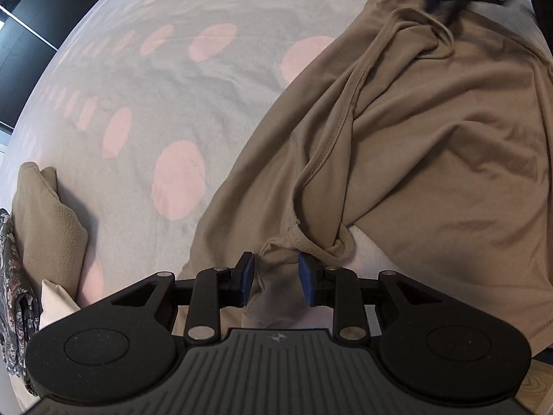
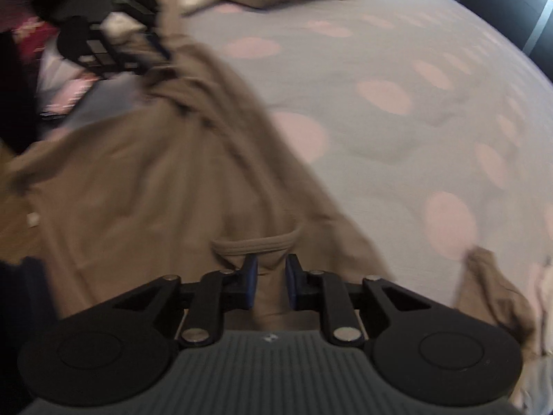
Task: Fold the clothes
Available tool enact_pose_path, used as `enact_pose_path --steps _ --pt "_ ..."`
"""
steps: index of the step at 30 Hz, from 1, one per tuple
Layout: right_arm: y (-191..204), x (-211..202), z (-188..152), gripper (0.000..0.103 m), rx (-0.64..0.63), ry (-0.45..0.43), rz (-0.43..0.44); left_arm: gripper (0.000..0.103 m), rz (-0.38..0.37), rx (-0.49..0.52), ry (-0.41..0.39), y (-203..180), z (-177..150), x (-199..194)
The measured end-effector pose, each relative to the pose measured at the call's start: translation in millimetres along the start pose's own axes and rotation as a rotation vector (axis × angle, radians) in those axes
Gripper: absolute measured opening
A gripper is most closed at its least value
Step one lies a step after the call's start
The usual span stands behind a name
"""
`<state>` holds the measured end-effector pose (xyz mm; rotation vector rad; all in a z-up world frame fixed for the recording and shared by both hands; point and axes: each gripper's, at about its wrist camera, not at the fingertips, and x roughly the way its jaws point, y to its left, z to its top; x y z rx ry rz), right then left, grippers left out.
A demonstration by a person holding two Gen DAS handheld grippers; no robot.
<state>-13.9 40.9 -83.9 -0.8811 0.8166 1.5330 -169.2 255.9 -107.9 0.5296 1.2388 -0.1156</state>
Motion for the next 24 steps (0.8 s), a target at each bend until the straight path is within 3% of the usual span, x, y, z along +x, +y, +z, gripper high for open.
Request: enact_pose_path --steps 3,5,7,10,16,24 --pt "23 -12 -3 0.021 -0.071 -0.029 0.119 0.026 0.000 -0.009 0.000 0 -1 -1" --pt "32 -20 -5 0.021 -0.109 -0.050 0.129 0.026 0.003 -0.009 0.000 -1 -2 -2" --pt "30 -26 -7 0.022 -0.099 -0.072 0.088 0.026 0.006 -0.008 -0.002 -2 -2 -3" --pt "10 -29 -5 0.022 -0.024 -0.085 -0.040 0.026 0.013 -0.013 -0.016 -2 -2 -8" --pt "-22 -15 -1 0.022 0.039 -0.035 -0.220 0.027 0.014 -0.034 -0.063 0 4 -22" --pt "-13 6 -5 0.022 -0.041 0.055 -0.178 0.031 0.029 -0.043 -0.063 4 4 -28"
